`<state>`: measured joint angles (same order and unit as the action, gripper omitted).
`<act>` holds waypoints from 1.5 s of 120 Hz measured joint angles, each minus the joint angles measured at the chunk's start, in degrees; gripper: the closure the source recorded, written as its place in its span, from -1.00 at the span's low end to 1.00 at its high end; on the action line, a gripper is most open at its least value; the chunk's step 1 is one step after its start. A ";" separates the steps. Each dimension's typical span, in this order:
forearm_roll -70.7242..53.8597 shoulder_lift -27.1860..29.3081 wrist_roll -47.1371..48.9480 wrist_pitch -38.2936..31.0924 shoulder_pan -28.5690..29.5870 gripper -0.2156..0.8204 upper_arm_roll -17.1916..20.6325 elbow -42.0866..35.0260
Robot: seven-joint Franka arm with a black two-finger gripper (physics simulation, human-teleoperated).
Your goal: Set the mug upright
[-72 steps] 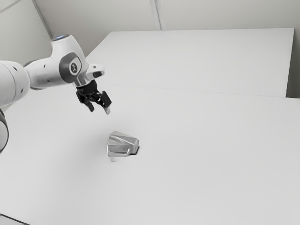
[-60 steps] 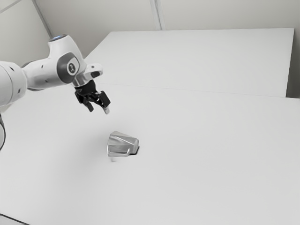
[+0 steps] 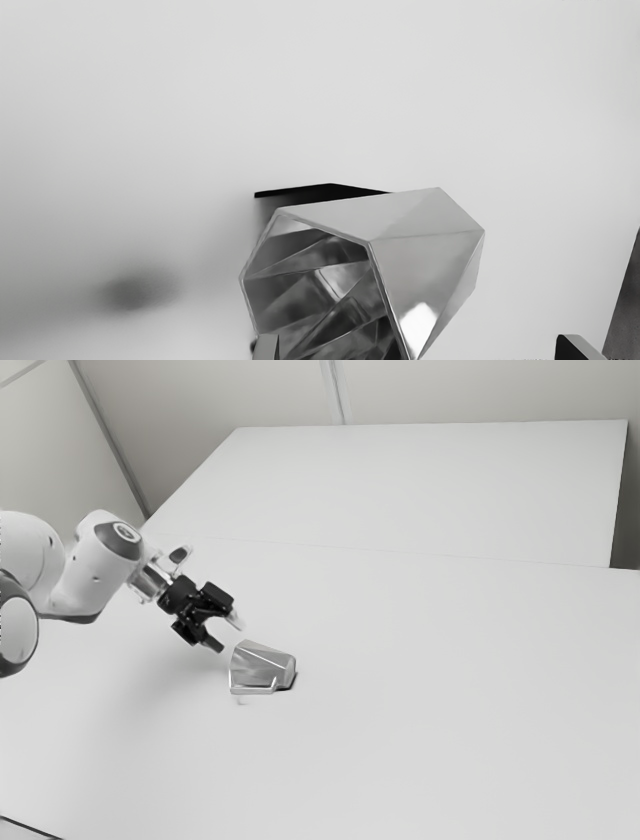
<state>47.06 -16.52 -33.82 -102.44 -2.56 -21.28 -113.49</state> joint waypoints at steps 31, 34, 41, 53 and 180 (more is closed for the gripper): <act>10.68 -2.31 -4.23 2.66 0.00 -0.58 -0.94 -3.99; 11.30 -2.43 -4.41 2.79 0.00 -0.58 -1.12 -4.23; 12.59 -2.66 -4.79 3.02 0.01 -0.58 -1.36 -4.83; 14.13 -2.87 -5.20 3.28 0.01 -0.55 -1.45 -5.19; 18.90 -1.24 -3.21 2.50 -0.87 0.89 0.76 -5.61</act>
<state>65.96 -17.77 -37.02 -99.94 -3.42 -20.52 -119.11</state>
